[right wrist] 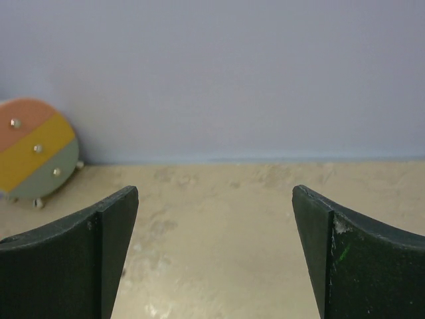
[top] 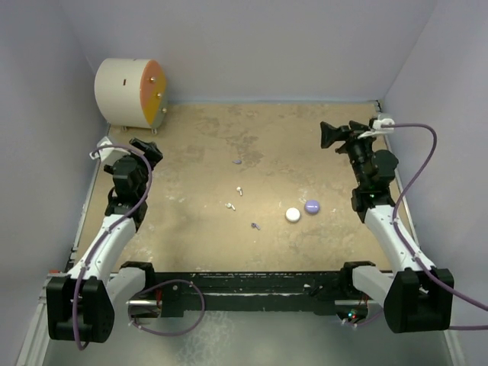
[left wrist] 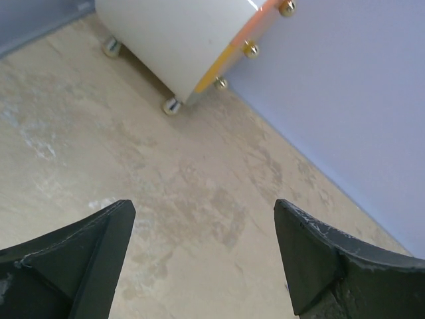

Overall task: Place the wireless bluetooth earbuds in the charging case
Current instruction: Pick up the charging case at the center of the board.

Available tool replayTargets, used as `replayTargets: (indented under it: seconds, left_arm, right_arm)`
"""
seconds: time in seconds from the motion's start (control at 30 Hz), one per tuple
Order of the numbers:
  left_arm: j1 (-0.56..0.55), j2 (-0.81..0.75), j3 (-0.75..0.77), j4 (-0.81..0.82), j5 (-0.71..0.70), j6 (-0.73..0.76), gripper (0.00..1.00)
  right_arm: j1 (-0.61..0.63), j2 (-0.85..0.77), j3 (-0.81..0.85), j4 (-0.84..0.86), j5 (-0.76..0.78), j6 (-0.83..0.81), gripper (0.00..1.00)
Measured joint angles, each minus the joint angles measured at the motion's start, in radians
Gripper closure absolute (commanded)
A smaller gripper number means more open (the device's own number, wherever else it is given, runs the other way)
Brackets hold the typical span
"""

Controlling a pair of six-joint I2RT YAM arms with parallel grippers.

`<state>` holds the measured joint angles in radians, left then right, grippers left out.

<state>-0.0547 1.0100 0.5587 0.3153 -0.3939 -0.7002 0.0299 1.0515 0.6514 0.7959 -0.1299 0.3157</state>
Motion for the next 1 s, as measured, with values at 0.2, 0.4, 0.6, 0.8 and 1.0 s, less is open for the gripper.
replayTargets:
  seconds: [0.2,0.4,0.6,0.8,1.0]
  left_arm:
    - [0.000,-0.056,-0.021,-0.078,0.142,-0.051,0.11]
    - [-0.014,-0.060,-0.097,-0.120,0.261,-0.072,0.11]
    - [-0.052,-0.093,-0.110,-0.191,0.284,-0.074,0.11]
    - [-0.082,-0.125,-0.110,-0.217,0.284,-0.073,0.11]
    - [-0.123,-0.123,-0.114,-0.233,0.283,-0.074,0.11]
  right_arm:
    - [0.208,0.019,0.028,-0.254,0.119,-0.017,0.00]
    - [0.437,0.084,0.018,-0.429,0.272,0.041,0.00]
    - [0.521,0.107,-0.040,-0.585,0.373,0.184,0.00]
    - [0.583,0.090,-0.060,-0.661,0.405,0.328,0.00]
    - [0.671,0.085,-0.105,-0.734,0.411,0.451,0.00]
